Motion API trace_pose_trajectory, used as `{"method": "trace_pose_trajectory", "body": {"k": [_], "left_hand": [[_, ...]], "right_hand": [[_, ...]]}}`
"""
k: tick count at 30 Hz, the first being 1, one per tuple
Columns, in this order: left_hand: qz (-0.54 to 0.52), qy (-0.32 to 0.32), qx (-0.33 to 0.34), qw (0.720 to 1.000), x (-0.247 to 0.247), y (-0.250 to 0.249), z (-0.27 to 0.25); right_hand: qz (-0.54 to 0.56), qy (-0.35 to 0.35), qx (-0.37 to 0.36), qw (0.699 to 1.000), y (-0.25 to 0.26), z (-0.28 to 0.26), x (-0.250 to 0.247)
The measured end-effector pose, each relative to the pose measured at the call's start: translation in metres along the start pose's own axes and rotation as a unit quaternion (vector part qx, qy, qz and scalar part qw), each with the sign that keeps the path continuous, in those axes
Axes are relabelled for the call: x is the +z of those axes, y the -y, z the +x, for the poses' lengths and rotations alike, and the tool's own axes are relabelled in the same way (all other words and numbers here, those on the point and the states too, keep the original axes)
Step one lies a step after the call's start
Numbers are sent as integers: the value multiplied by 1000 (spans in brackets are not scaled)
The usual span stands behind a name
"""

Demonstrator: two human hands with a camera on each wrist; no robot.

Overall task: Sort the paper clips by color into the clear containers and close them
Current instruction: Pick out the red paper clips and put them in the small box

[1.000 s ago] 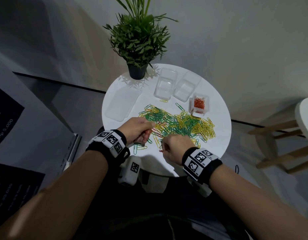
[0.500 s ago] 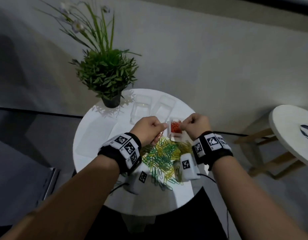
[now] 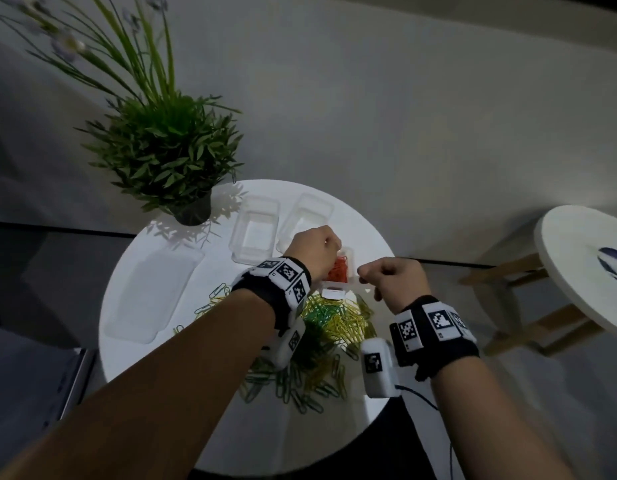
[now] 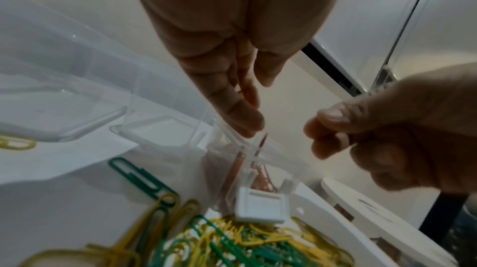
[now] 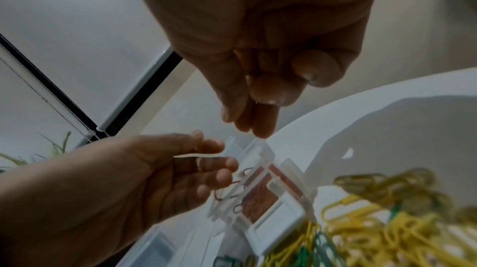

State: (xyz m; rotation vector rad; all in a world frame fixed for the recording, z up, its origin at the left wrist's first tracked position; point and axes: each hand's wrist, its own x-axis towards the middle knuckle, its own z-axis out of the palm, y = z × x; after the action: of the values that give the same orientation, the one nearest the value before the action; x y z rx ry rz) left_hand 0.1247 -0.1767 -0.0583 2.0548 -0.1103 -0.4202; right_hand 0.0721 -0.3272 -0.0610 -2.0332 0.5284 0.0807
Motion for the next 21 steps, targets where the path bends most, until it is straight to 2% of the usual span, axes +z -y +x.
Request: {"method": "trace_pose_trajectory", "body": {"k": [4, 7, 14, 17, 21], "left_hand": [[-67, 45, -29, 996, -3, 3, -3], [-80, 84, -30, 993, -6, 3, -5], [-87, 106, -7, 991, -3, -1, -3], [-77, 82, 21, 993, -9, 2, -6], [-45, -12, 48, 998, -34, 16, -22]], "right_hand": [[36, 21, 3, 999, -8, -13, 6], [35, 24, 5, 999, -15, -17, 11], [54, 59, 3, 997, -21, -30, 11], [47, 76, 5, 996, -20, -35, 15], [-7, 103, -17, 995, -9, -46, 35]]}}
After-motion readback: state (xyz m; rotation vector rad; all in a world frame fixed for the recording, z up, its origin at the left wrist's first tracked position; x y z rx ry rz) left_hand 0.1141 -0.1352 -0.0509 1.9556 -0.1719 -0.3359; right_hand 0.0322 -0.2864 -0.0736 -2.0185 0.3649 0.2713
